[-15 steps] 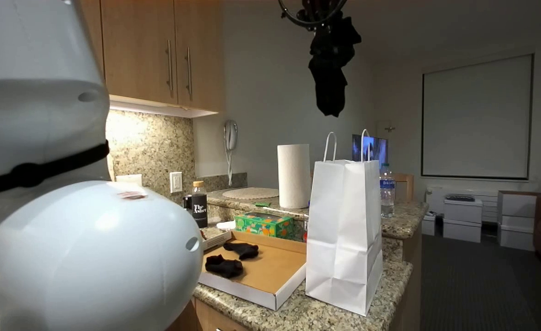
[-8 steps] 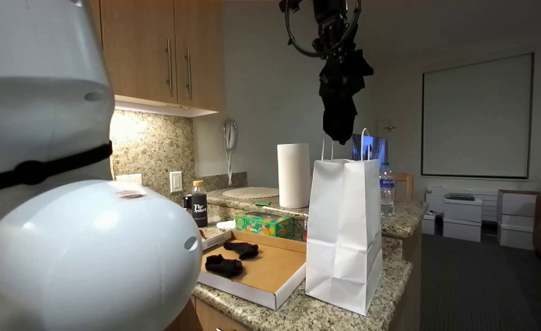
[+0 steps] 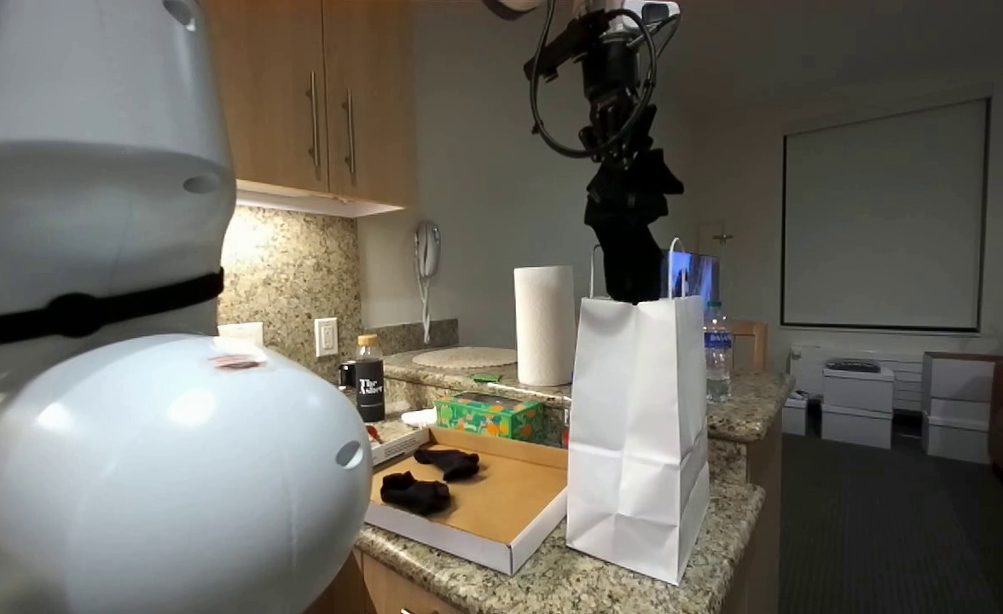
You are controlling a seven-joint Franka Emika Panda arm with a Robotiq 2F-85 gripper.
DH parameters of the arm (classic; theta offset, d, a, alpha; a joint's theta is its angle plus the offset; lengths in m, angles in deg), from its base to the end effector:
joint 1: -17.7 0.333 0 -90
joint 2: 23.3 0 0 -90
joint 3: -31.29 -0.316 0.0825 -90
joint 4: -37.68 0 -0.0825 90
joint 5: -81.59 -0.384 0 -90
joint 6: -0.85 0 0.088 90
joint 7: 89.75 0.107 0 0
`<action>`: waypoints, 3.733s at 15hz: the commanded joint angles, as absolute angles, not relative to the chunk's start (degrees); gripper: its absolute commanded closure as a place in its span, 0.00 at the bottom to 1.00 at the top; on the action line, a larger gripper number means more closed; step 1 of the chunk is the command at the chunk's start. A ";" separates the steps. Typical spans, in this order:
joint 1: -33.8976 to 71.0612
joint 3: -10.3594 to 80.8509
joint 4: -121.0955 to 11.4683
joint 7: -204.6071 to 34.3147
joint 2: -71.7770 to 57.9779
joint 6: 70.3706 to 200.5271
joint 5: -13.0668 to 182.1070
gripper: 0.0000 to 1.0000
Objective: Put the black socks in the white bag
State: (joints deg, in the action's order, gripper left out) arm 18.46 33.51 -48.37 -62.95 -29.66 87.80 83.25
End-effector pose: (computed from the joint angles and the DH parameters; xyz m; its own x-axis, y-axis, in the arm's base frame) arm 0.5106 -0.0177 0.7111 0.8714 -0.4747 0.1237 -0.4742 -0.8797 -0.0353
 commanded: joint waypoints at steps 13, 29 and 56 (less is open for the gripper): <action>17.33 32.88 -51.19 -60.66 -23.25 91.93 82.92 0.74; 18.69 31.04 -51.70 -61.29 -29.93 91.81 84.76 0.00; 34.58 14.33 -61.30 -89.31 -20.35 111.32 90.38 0.00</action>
